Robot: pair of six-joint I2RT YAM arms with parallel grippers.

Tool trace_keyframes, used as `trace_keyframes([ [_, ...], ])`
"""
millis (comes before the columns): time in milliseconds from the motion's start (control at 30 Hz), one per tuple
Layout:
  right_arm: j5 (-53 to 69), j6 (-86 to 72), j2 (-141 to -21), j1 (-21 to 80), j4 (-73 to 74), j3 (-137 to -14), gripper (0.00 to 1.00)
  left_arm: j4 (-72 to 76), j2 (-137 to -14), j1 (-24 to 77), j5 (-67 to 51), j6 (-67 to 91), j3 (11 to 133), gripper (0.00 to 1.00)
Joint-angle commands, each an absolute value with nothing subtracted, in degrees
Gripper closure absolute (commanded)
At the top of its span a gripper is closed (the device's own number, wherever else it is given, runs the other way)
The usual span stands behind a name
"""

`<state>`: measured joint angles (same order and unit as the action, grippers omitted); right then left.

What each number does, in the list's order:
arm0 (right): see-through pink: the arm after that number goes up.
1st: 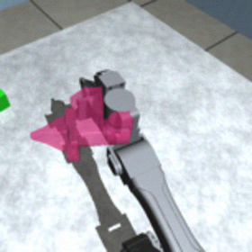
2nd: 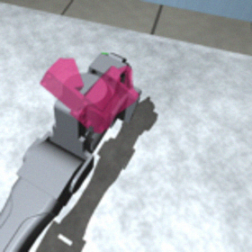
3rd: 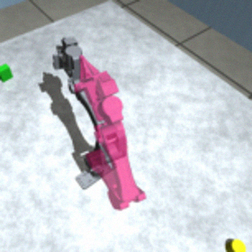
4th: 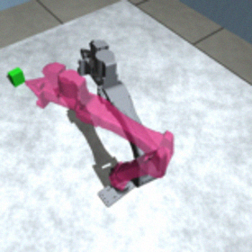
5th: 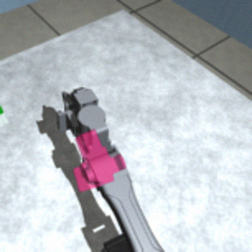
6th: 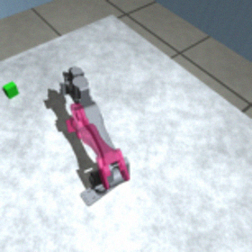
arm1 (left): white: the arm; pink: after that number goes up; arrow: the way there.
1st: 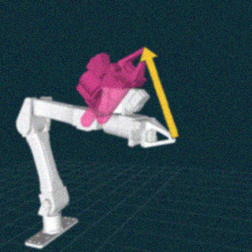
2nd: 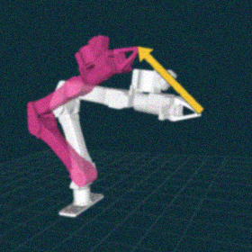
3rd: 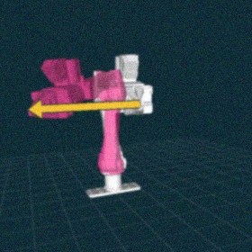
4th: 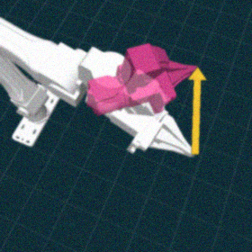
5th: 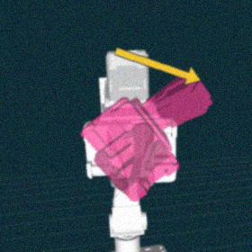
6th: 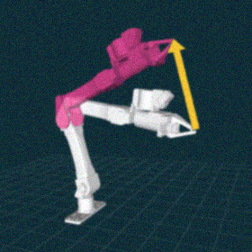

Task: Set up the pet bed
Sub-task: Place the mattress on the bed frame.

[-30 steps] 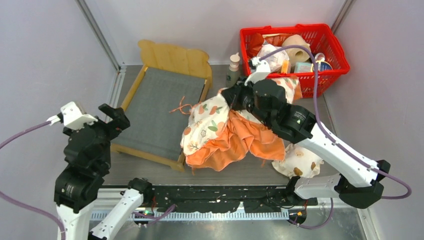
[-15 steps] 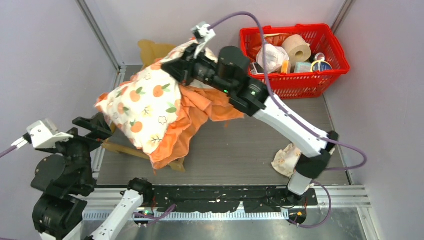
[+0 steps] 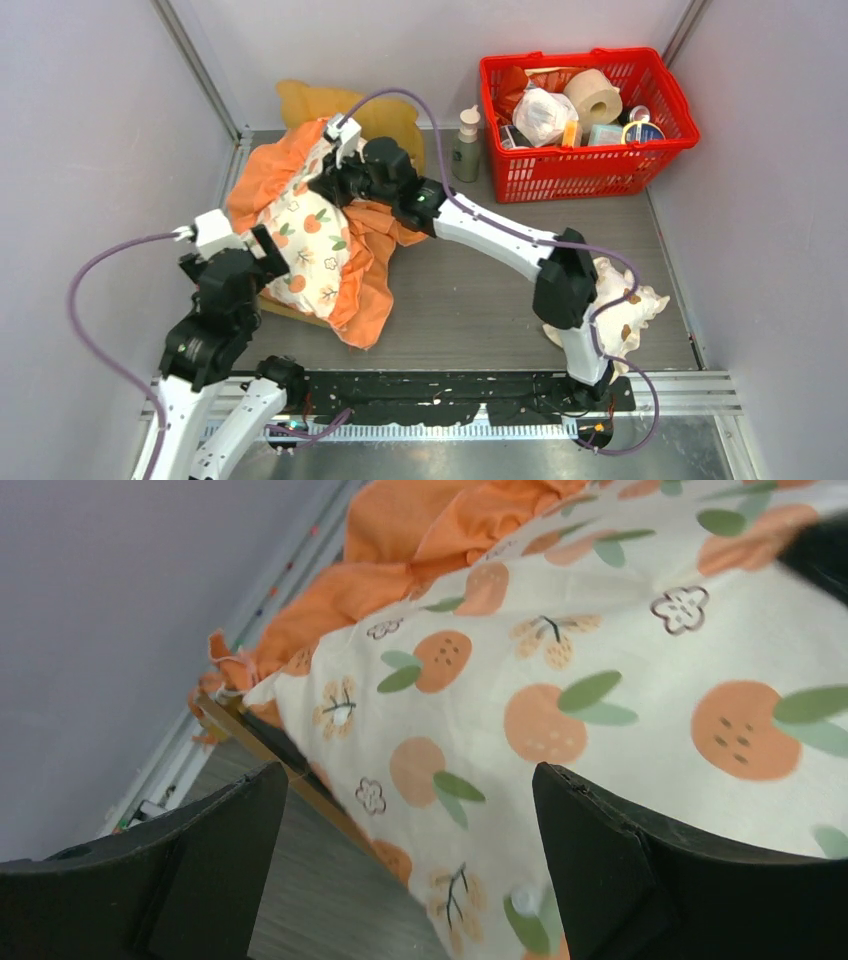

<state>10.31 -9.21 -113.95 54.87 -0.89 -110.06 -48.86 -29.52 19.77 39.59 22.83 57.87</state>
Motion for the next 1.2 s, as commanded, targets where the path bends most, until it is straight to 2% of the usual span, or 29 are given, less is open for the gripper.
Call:
trace_keyframes([
  [0, 8.3, -9.3, -119.1, 51.8, -7.9, -108.1, 0.95, -48.6, -31.7, 19.9, 34.9, 27.2, 52.9, 0.02],
  [267, -1.5, -15.8, -121.6, 51.4, -15.3, -107.3, 0.95, -49.8, -30.6, 19.9, 24.0, 29.0, 49.6, 0.05],
  [533, 0.8, -15.1, -128.2, 50.1, -13.2, -115.9, 0.93, -49.0, -31.4, 19.9, 19.0, 31.4, 44.8, 0.03],
  [600, 1.2, -16.0, -129.2, 49.6, -12.1, -117.1, 0.85, -47.4, -32.7, 19.9, 16.4, 31.0, 44.0, 0.03],
  [667, 1.3, -16.5, -129.0, 49.2, -9.1, -117.9, 0.71, -46.2, -33.7, 19.9, 13.4, 30.4, 43.9, 0.05],
  [700, 0.9, -16.5, -127.4, 49.2, -8.0, -117.2, 0.59, -46.4, -34.2, 19.9, 12.9, 30.5, 44.2, 0.05],
  [767, -1.7, -17.0, -122.5, 49.1, -5.8, -112.5, 0.46, -46.8, -34.4, 19.9, 12.7, 30.5, 44.4, 0.05],
  [900, -3.8, -19.1, -108.6, 49.2, -8.3, -95.1, 0.37, -47.7, -32.9, 19.9, 12.7, 29.9, 44.3, 0.06],
  [1000, -3.0, -21.7, -98.5, 49.7, -9.2, -82.7, 0.35, -49.4, -31.2, 19.9, 13.8, 29.6, 45.5, 0.06],
  [1167, -4.4, -25.3, -88.5, 50.2, -7.1, -70.3, 0.34, -51.1, -29.9, 19.9, 20.9, 26.4, 50.3, 0.06],
])
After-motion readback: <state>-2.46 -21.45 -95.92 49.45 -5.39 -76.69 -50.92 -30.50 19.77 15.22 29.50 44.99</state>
